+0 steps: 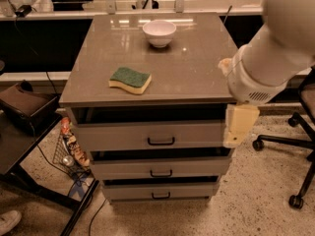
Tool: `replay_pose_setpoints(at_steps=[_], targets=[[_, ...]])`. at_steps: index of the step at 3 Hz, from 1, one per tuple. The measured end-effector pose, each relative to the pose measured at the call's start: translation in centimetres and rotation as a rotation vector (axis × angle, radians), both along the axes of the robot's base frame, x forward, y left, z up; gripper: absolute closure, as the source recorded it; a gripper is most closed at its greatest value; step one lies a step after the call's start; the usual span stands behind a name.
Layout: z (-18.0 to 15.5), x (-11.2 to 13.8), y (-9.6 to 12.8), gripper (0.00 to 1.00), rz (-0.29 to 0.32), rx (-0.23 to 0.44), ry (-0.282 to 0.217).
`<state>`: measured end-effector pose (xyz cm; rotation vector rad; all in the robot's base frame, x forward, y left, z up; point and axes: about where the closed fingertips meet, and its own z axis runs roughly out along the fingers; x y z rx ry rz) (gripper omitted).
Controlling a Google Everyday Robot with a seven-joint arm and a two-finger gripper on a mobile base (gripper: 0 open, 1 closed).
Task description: Open top drawer
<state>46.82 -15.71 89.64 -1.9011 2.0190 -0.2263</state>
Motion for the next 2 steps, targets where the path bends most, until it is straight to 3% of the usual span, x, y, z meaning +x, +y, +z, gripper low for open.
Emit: replay_pose_setpoints(at_steps=[1,2], targets=[[-6.1,1.1,2.8,0.00,0.040,-0.111,0.001],[-10.2,1.9,3.4,0.00,0.025,-0.217,0.012]])
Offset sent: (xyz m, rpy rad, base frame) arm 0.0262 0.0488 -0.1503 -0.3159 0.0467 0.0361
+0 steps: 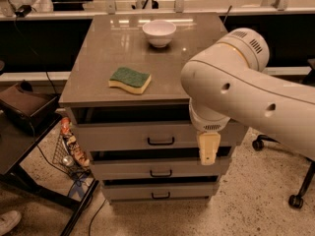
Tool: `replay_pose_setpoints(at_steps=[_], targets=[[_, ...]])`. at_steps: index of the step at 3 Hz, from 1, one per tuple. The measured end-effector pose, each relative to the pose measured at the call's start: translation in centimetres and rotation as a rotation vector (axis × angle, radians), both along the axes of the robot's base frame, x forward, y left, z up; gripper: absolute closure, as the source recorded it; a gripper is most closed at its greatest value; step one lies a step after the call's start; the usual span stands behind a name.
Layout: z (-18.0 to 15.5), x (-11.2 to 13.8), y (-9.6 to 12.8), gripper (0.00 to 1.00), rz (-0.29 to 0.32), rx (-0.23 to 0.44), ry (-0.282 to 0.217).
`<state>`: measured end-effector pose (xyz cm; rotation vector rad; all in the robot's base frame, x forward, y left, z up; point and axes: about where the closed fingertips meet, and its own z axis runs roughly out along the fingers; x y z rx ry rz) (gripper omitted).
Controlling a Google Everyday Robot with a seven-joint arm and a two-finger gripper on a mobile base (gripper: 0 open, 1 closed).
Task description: Open top drawer
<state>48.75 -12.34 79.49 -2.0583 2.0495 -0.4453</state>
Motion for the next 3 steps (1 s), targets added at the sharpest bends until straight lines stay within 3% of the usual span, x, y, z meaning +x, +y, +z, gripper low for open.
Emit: replay_pose_setpoints(at_steps=[1,2,3], targets=[[0.0,0.0,0.0,0.00,0.000,0.000,0.000],[-2.4,-0.1,0.9,0.00,0.011,0.017,0.042],[-8.2,-1.2,3.8,0.00,0.044,0.043,0.116]])
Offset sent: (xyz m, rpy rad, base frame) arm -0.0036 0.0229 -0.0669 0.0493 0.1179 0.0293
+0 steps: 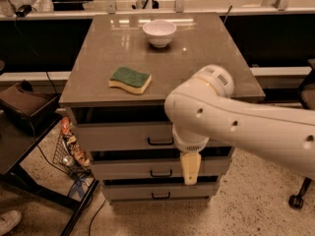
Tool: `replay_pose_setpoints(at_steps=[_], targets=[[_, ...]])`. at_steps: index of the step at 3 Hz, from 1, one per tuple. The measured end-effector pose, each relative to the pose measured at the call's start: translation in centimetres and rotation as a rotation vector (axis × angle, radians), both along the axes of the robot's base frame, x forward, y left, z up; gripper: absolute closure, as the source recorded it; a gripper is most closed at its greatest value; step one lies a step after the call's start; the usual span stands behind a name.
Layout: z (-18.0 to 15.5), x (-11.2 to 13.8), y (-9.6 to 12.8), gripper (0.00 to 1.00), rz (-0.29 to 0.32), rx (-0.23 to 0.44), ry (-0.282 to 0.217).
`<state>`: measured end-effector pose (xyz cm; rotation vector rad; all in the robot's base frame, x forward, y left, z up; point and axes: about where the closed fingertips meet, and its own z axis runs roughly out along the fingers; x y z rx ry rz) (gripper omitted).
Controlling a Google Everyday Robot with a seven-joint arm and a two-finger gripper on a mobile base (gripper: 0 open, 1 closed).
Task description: Open top drawer
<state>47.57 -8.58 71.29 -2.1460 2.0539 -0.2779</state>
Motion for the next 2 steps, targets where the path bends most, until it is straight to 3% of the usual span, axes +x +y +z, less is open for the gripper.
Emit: replay_pose_setpoints(at_steps=[2], targets=[[-5.1,-0.6,3.3,0.00,0.055,0.047,0.046]])
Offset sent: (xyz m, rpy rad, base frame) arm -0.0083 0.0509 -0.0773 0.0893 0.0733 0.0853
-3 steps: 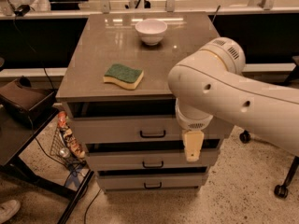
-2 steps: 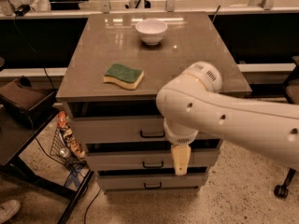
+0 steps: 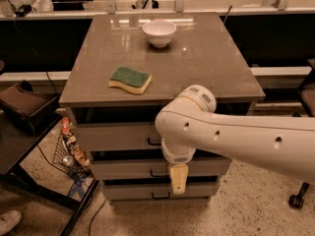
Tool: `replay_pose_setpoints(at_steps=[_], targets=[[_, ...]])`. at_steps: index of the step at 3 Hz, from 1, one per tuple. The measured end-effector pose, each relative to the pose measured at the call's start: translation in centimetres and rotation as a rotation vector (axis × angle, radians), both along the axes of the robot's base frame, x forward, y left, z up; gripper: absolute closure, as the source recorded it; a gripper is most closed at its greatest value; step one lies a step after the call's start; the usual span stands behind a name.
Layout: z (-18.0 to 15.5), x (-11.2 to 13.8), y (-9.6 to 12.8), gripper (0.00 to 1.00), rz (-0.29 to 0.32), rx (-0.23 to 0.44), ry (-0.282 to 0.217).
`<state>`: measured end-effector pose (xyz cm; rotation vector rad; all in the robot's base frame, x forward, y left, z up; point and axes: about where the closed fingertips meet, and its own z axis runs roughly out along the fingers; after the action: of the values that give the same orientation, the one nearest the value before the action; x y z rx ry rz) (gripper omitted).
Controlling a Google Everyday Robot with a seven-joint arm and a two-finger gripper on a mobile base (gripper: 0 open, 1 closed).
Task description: Open top drawer
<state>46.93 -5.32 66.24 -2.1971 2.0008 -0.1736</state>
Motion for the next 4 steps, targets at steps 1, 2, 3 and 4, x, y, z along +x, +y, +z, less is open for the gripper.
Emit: replay_pose_setpoints(at_steps=[1,2,3,4], targets=[[-1.5,0.4,1.2,0.00,0.017,0.034,0.004],[-3.5,0.8,2.4,0.00,0.032,0.026,0.024],[-5.7,1.0,3.5,0.00,0.046,0.001,0.050],[-7.5,1.1,4.4,0.16,0.060,-0.011,0.072]])
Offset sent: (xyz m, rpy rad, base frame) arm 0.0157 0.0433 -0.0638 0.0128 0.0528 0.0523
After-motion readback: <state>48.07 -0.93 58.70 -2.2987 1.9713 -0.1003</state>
